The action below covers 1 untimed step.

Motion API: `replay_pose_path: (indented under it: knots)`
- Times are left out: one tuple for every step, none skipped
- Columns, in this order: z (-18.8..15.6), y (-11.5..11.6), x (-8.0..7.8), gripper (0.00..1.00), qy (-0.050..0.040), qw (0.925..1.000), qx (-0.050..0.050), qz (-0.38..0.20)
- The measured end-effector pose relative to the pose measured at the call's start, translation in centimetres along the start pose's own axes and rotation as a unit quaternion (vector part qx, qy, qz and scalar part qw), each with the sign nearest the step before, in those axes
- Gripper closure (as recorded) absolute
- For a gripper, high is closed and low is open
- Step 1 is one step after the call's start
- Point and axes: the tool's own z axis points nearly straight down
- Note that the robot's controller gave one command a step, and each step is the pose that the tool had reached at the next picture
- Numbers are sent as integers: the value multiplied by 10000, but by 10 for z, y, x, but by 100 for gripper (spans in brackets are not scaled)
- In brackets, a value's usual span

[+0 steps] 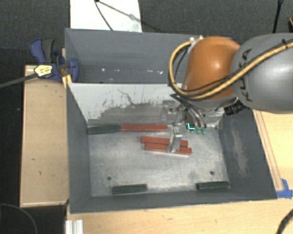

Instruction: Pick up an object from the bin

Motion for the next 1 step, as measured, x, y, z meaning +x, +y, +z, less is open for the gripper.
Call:
replay_pose_path:
  knots:
    - [103,-7,13,0,-5,10000,-3,76]
